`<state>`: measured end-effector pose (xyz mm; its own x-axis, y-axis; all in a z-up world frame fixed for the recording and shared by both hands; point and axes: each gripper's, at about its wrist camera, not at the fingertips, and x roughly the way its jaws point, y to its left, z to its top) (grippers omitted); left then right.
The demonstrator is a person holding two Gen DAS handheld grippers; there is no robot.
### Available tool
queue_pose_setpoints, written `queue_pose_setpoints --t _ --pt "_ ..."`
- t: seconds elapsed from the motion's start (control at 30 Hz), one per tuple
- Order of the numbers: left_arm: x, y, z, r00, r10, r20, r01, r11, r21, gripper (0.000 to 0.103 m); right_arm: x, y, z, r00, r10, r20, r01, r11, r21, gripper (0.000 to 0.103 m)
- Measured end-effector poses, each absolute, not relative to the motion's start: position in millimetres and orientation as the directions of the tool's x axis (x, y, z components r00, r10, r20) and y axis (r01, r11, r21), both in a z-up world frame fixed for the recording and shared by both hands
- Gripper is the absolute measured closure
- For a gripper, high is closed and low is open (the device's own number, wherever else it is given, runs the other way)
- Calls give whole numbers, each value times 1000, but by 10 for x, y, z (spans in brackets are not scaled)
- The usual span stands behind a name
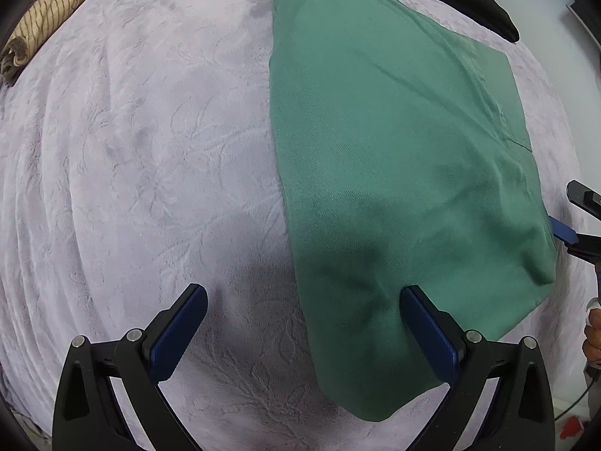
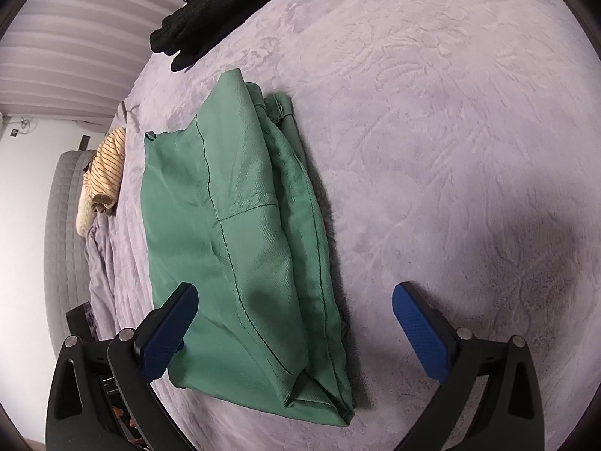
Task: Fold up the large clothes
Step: 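Move the open right gripper to the folded green jacket's edge, then grasp the jacket edge with the right gripper and lift it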
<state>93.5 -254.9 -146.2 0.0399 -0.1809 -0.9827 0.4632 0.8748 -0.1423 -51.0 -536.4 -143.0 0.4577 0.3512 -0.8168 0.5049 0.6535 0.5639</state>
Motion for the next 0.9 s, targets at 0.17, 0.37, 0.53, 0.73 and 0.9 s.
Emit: queue_pose_setpoints --t 0.17,0.37,0.53,0.73,0.9 --pt "950 -2493 -1458 27 -227 -973 448 873 -191 0 -445 -5401 -1507 440 392 -808 490 649 582 0" --pt "1250 -2456 -1420 2 -360 -933 432 842 -324 0 -222 -5468 -1521 446 437 -781 427 663 615 0" --pt "1393 -2476 -1715 -143 -431 -891 414 792 -449 0 29 -5592 -1635 461 496 -736 398 626 671 0" --pt "1340 -2637 -1839 -206 -507 -837 377 748 -546 0 402 -5568 -1794 450 605 -657 335 568 752 0" --pt "1289 -2790 -1918 -199 -479 -855 399 757 -518 0 661 -5449 -1883 425 621 -658 306 586 750 0"
